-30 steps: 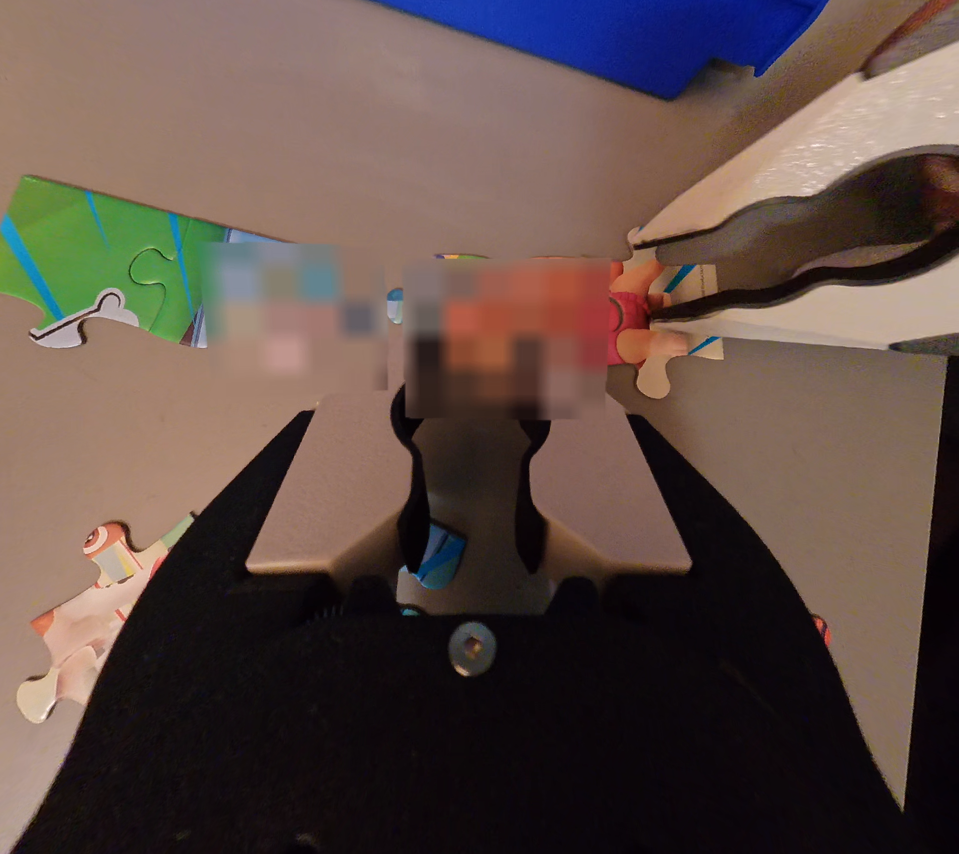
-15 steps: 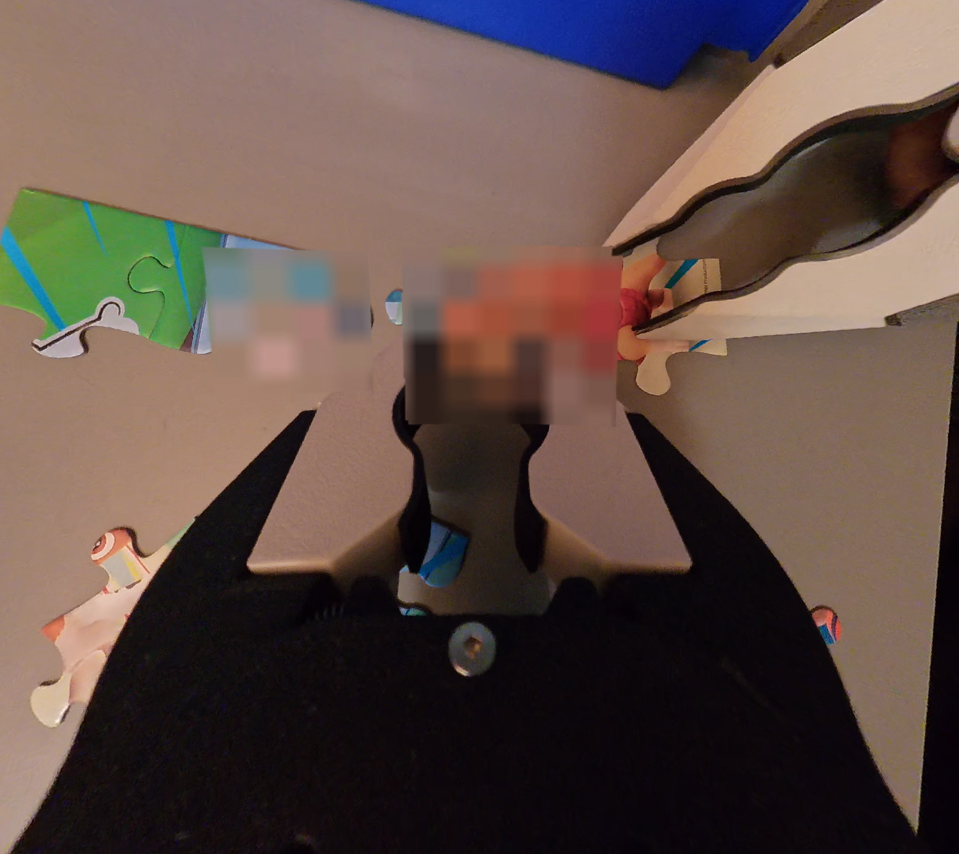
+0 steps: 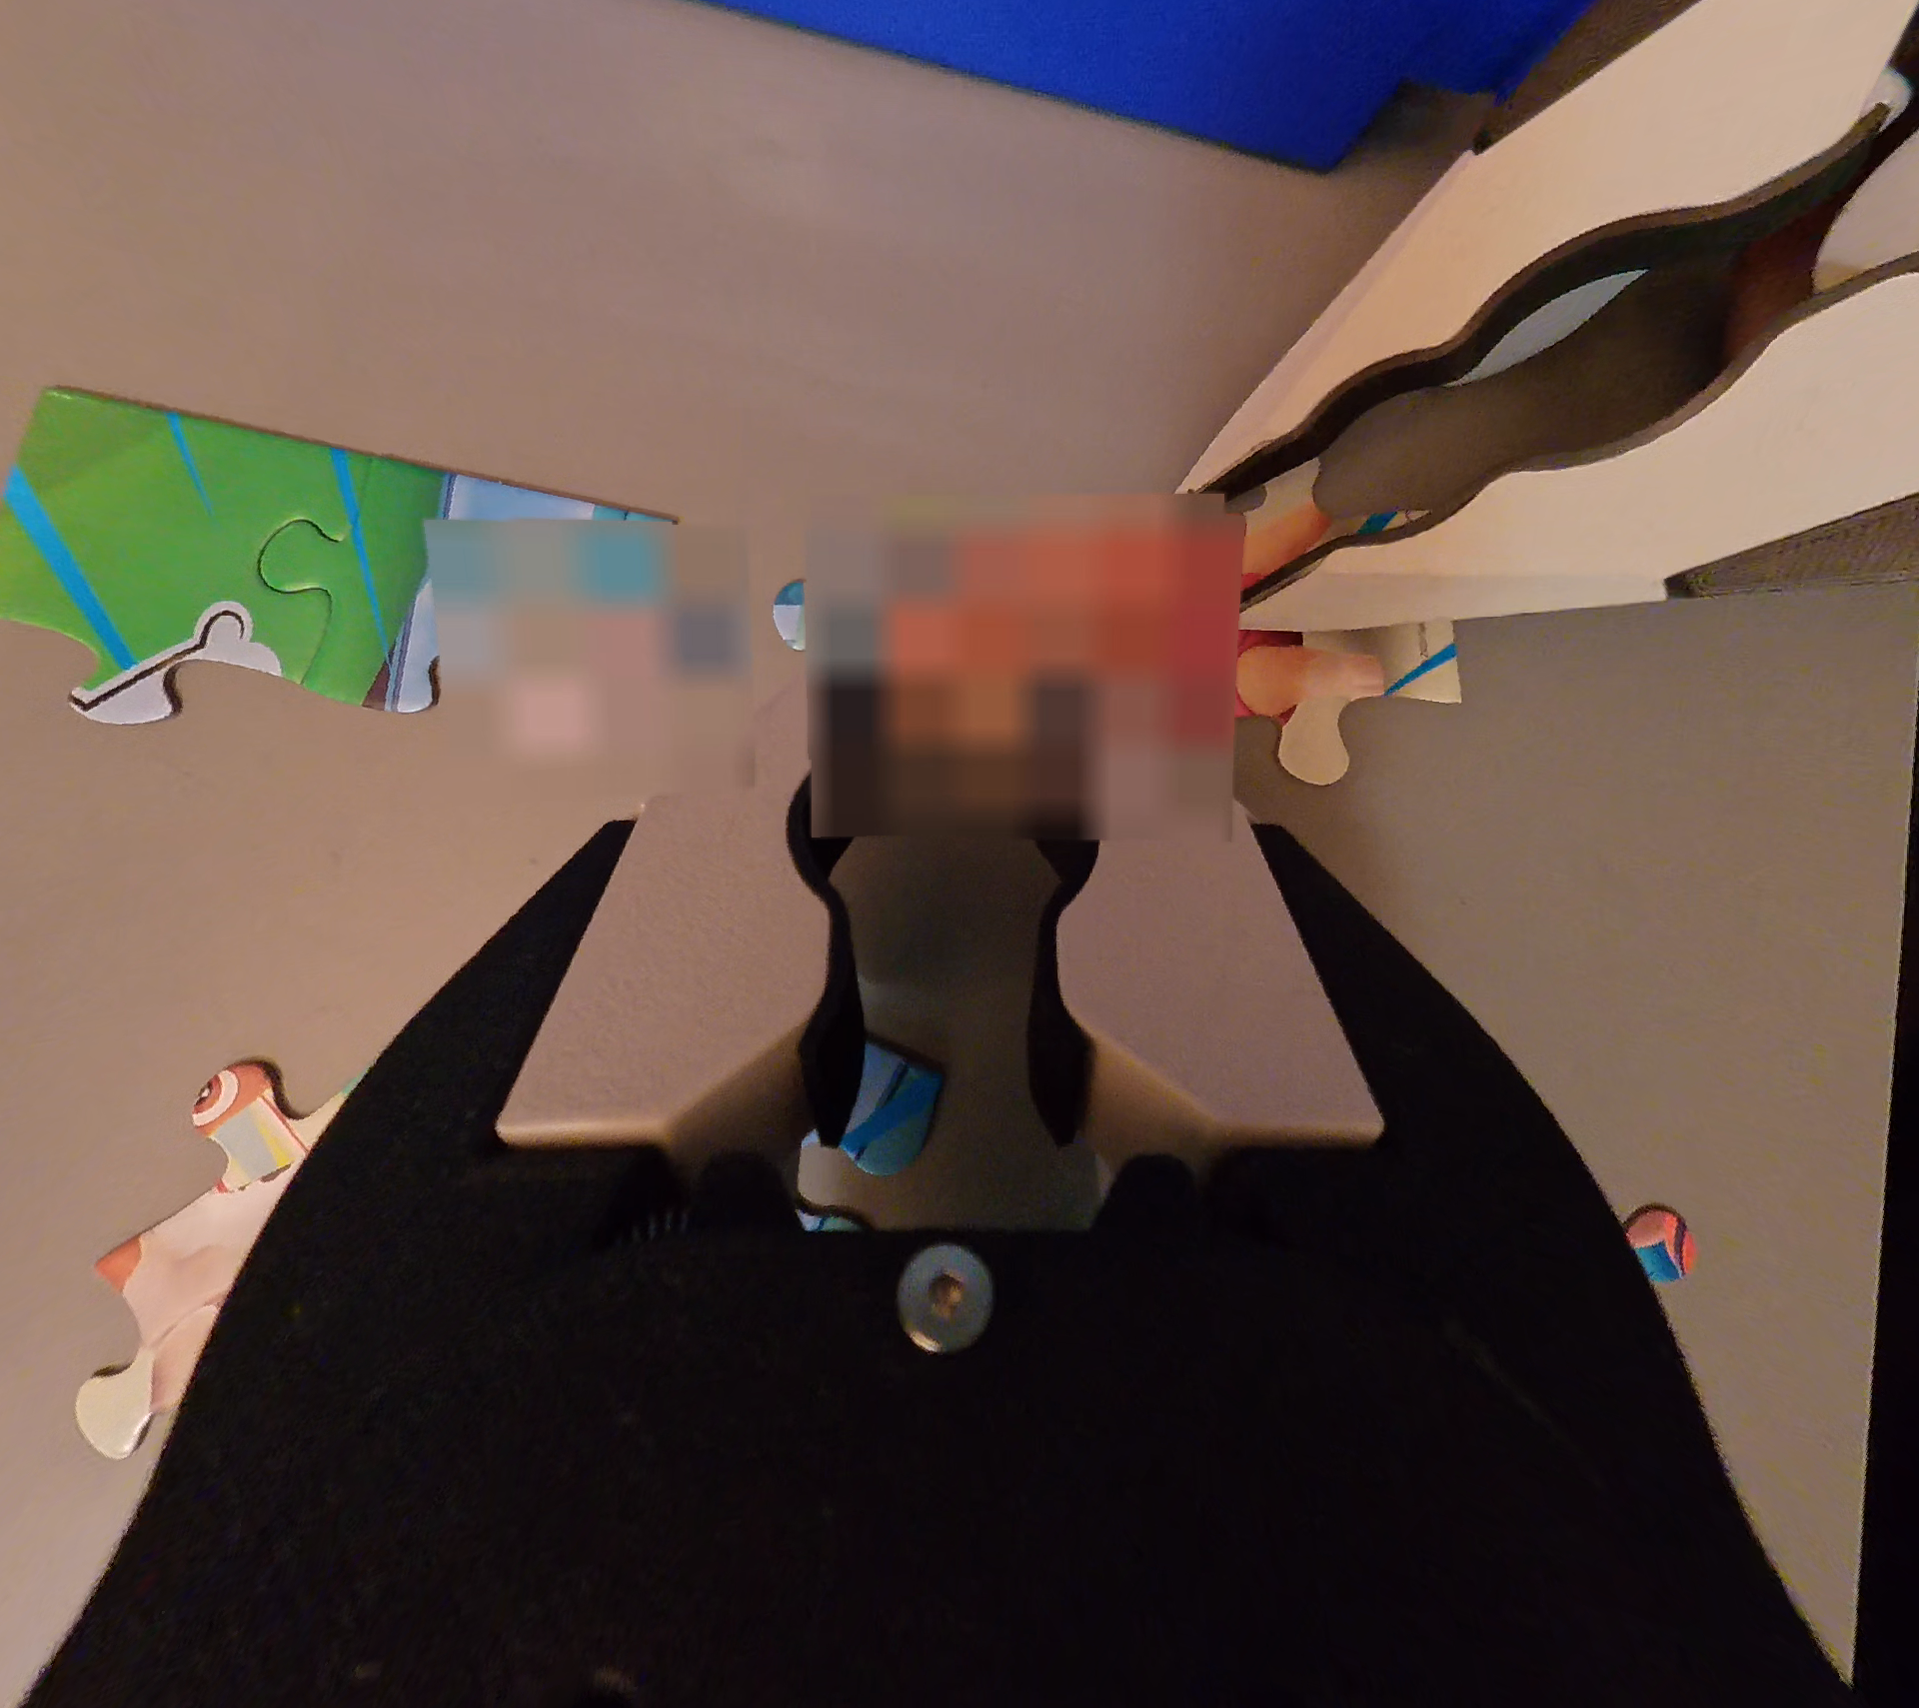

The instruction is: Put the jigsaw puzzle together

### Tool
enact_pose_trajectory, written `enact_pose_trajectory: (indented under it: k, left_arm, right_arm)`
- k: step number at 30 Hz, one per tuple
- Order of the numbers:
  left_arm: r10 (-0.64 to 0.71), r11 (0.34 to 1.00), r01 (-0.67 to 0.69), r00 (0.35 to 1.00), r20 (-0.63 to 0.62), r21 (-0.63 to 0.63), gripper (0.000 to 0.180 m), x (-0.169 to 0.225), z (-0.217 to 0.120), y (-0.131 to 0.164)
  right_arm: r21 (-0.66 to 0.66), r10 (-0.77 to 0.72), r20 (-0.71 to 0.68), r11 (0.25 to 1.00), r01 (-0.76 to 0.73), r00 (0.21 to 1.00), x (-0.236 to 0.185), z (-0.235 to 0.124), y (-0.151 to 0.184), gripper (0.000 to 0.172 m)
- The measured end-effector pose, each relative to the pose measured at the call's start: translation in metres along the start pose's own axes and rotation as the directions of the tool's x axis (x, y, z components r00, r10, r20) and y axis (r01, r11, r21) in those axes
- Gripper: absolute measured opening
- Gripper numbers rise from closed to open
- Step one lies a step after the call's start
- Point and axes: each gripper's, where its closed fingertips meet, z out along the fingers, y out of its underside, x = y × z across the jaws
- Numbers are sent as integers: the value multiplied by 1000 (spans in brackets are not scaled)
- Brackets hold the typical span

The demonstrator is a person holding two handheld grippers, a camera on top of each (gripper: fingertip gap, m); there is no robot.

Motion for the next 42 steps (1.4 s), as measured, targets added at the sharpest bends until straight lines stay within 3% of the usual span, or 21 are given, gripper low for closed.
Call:
enact_pose_trajectory:
  k: [12,13,15,19,29,39,42]
  left_arm:
    - [21,999,-24,996,-83,-37,27,12,-7,9]
    - [17,999,-19,997,-79,-34,27,12,-8,9]
    - [2,1000,-2,998,-58,-10,27,9,-10,8]
    - [-8,999,9,1000,-27,37,27,7,-20,6]
    - [-70,990,58,994,87,127,27,-6,-67,13]
    - [-199,959,152,962,186,240,27,-8,-134,61]
    - [-246,941,179,945,216,288,27,-10,-156,76]
  right_arm:
    - [-9,50,9,999,-50,999,-40,-7,5,40]
    - [-8,58,11,998,-58,998,-41,-7,5,44]
    - [-9,69,-18,998,-69,997,-39,-9,7,69]
    - [71,72,-34,995,-69,997,-44,-20,6,64]
    - [62,60,-115,997,-54,991,-55,-20,20,66]
    - [38,-14,-181,999,21,983,-49,-28,19,67]
    - [94,-27,-171,995,44,985,-57,-37,4,66]
